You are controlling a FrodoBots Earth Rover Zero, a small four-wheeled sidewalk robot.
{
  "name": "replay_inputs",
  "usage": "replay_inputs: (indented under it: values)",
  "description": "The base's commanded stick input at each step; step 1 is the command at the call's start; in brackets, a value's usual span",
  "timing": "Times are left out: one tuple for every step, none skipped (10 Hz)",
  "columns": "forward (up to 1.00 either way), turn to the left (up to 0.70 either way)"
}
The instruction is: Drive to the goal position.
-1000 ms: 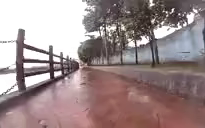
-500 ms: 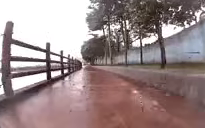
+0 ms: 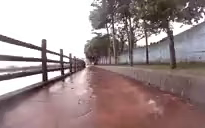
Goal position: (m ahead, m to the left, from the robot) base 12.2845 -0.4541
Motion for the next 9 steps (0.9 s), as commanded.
replay_inputs:
  values:
    - [1.0,0.0]
    - [1.0,0.0]
    - [1.0,0.0]
    - [1.0,0.03]
    - [1.0,0.11]
    - [1.0,0.31]
    - [1.0,0.16]
    - [1.0,0.03]
    - [1.0,0.01]
